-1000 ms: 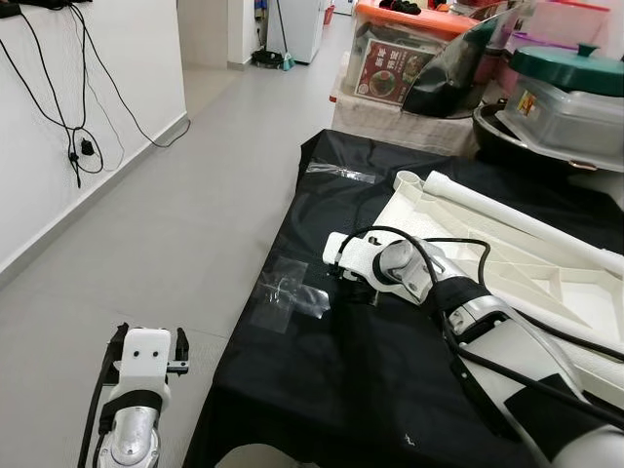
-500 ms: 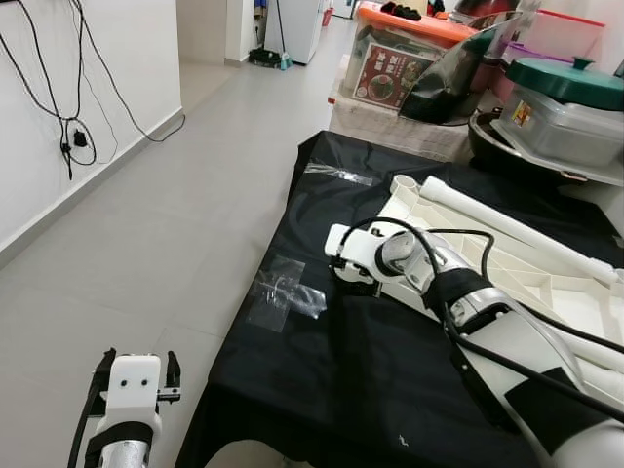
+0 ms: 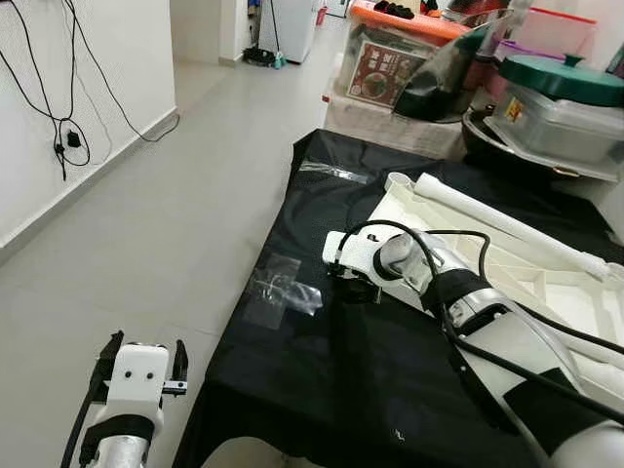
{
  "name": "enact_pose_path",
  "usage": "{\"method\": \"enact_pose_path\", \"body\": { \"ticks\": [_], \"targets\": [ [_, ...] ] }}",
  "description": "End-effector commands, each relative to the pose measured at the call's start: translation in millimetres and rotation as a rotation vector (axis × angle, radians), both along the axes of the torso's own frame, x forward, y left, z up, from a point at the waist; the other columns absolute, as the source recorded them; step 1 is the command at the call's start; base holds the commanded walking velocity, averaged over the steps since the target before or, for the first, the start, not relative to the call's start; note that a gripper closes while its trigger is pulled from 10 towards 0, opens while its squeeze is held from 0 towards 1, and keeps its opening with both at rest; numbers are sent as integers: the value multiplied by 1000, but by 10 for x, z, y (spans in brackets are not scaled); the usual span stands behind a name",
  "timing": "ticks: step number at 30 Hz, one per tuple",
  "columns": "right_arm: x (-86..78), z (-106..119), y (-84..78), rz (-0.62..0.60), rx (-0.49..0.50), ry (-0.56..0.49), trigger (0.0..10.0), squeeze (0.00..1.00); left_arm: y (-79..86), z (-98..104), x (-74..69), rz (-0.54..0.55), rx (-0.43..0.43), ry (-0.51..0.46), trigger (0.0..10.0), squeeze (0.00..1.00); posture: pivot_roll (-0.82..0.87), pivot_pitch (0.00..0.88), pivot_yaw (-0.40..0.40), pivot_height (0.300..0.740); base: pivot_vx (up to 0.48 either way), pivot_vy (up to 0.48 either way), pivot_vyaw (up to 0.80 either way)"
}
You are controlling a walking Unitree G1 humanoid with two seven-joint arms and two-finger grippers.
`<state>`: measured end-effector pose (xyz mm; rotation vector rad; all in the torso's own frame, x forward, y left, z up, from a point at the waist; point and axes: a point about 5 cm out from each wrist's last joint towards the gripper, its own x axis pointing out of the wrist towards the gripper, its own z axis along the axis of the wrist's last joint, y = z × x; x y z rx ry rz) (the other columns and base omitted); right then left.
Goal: Building children table
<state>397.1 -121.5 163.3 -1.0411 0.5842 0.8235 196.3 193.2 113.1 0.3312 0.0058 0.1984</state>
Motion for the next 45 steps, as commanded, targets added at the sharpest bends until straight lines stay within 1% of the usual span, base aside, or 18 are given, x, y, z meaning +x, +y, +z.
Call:
{"method": "enact_pose_path", "body": {
  "ticks": [1,3,6,9,11,13,18,21,23,24,26,29,30,31,34,35,37,45],
  "targets": [
    [-26,-68,-21,-1,-22,31,10000,0,19,139,93,-39,60,-31,10000,0,73,100,-214,740,0,0,0],
    [-47,-116,3,10,-32,47,10000,0,11,214,147,-53,74,-47,10000,0,71,113,-219,740,0,0,0],
    [-54,-131,9,14,-36,54,10000,0,-5,230,147,-57,73,-50,10000,0,73,119,-222,740,0,0,0],
    [-67,-154,82,28,-30,59,10000,0,-97,242,55,-80,71,-42,10000,0,79,135,-231,740,0,0,0],
    [-32,-77,186,18,37,8,10000,0,-127,243,-22,-84,67,-33,10000,0,83,153,-236,740,0,0,0],
    [-12,-27,223,7,72,-16,10000,0,-131,245,-46,-83,66,-27,10000,0,83,155,-237,740,0,0,0],
    [9,42,264,-5,112,-27,10000,0,-127,251,-72,-82,64,-20,10000,0,82,165,-235,740,0,0,0],
    [7,57,278,13,84,-16,10000,0,-136,268,-59,-92,64,-19,10000,0,82,169,-231,740,0,0,0],
    [-18,18,298,69,-3,6,10000,0,-167,298,-7,-110,65,-23,10000,0,85,172,-233,740,0,0,0],
    [-18,18,298,69,-3,6,10000,0,-167,298,-7,-110,65,-23,10000,0,85,172,-233,740,0,0,0],
    [-36,-3,335,110,-59,19,10000,0,-179,314,27,-115,67,-23,10000,0,88,173,-236,740,0,0,0],
    [-41,0,367,129,-76,21,10000,0,-179,315,31,-115,68,-21,10000,0,88,173,-236,740,0,0,0],
    [-54,-7,387,155,-97,34,5569,0,-185,314,26,-115,68,-17,10000,0,91,173,-239,740,0,0,0],
    [-69,-25,385,178,-126,56,2706,0,-194,308,18,-116,69,-12,10000,0,93,172,-242,740,0,0,0],
    [-79,-40,378,192,-146,70,2706,0,-202,305,10,-117,69,-7,10000,0,94,171,-242,740,0,0,0],
    [-100,-66,330,217,-174,116,0,0,-209,298,1,-116,67,2,10000,0,93,166,-246,740,0,0,0],
    [-100,-66,330,217,-174,116,0,0,-209,298,1,-116,67,2,10000,0,93,166,-246,740,0,0,0],
    [-145,-94,176,229,-164,237,0,0,-215,269,24,-116,55,19,10000,0,82,153,-243,740,0,0,0]
  ]
}}
